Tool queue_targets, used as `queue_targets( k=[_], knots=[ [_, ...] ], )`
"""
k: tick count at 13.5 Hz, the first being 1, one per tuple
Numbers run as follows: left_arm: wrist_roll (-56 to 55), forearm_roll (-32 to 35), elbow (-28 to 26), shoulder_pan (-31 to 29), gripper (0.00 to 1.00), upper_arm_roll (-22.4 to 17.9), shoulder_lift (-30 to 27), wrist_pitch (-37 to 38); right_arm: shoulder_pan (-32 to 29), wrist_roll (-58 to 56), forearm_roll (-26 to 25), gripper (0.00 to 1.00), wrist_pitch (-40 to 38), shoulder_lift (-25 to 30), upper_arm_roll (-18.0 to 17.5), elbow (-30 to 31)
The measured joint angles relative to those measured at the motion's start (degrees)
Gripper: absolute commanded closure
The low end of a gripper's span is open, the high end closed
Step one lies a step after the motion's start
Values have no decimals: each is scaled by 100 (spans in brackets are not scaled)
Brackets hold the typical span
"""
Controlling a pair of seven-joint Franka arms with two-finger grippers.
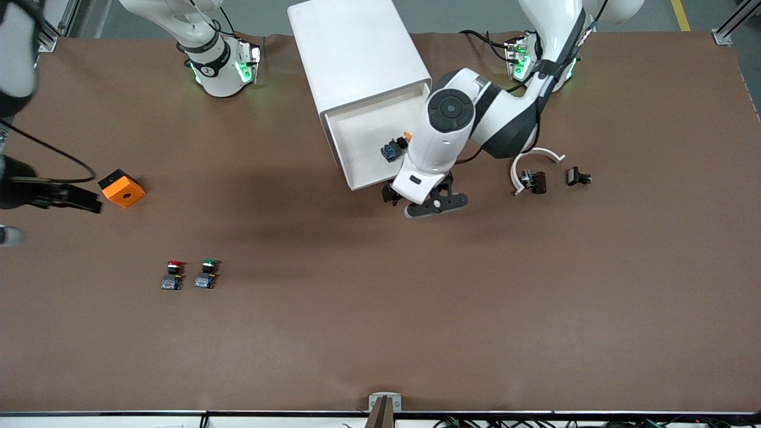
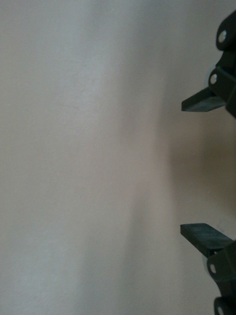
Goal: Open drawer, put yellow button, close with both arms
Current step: 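Push the drawer shut with the left gripper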
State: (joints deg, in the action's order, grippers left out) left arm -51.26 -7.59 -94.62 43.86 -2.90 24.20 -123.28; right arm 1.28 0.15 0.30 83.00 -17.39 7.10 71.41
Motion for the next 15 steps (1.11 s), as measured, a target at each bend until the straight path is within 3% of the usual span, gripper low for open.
queue_targets(
  k=[4, 6, 15],
  knots=[
    [-241, 0, -39, 280, 0, 3, 1, -9, -960, -1208, 8, 0, 63, -51, -7, 265],
    [-316, 1, -44, 412, 0, 4, 1, -21, -1160, -1511, 25, 0, 107, -78, -9, 365],
    [-1422, 57, -164, 1029, 0, 134, 3, -30, -764, -1071, 19, 0, 1, -59, -181, 365]
  ],
)
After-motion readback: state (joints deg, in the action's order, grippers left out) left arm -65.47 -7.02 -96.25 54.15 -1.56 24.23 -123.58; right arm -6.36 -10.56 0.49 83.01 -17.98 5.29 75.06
